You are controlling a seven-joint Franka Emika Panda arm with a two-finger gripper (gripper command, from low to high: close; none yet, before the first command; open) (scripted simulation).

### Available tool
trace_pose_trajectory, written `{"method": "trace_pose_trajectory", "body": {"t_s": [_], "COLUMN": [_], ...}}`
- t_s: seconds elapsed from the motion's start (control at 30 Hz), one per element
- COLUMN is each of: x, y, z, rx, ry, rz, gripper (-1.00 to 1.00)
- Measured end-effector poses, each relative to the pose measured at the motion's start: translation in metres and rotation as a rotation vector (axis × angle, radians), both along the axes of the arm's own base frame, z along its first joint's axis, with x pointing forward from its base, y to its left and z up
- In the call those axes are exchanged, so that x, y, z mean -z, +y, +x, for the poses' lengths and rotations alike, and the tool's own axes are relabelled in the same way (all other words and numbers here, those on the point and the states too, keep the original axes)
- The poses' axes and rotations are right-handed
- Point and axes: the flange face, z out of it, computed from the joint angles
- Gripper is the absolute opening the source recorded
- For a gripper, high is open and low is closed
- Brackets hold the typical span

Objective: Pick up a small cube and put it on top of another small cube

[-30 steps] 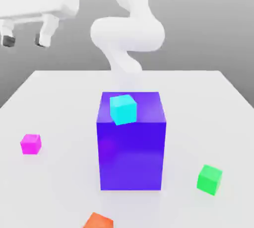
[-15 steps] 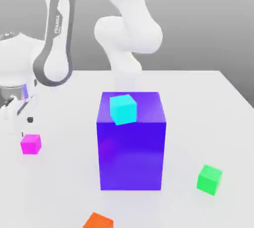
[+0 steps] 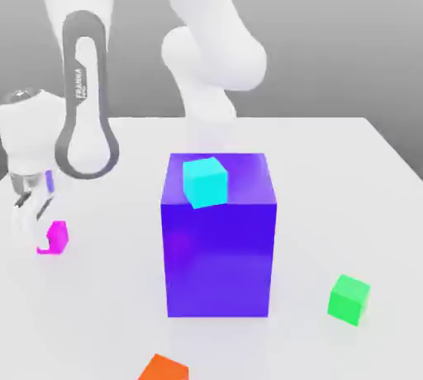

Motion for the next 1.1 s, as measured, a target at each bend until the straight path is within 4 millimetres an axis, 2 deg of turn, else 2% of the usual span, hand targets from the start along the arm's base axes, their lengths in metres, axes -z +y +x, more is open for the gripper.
{"method": "trace_pose_trajectory", "body": {"t_s": [0.1, 0.13, 0.2, 0.27, 0.43, 0.63, 0.8, 0.93, 1.1], "x": [-0.027, -0.036, -0.052, -0.06, -0.073, -0.088, -0.101, -0.112, -0.126], "y": [0.0, 0.0, 0.011, 0.029, 0.09, 0.181, 0.268, 0.348, 0.444], "z": [0.002, 0.013, 0.051, 0.081, 0.146, 0.205, 0.235, 0.245, 0.238], "rx": [-0.003, -0.037, -0.184, -0.329, -0.696, -1.133, -1.497, -1.798, -2.162], "ry": [-0.008, -0.021, -0.047, -0.057, -0.071, -0.087, -0.102, -0.117, -0.138], "rz": [-0.005, -0.021, -0.055, -0.067, -0.083, -0.1, -0.118, -0.134, -0.158], "gripper": [-1.0, -1.0, -1.0, -1.0, -1.0, -1.0, -1.0, -1.0, -1.0]}}
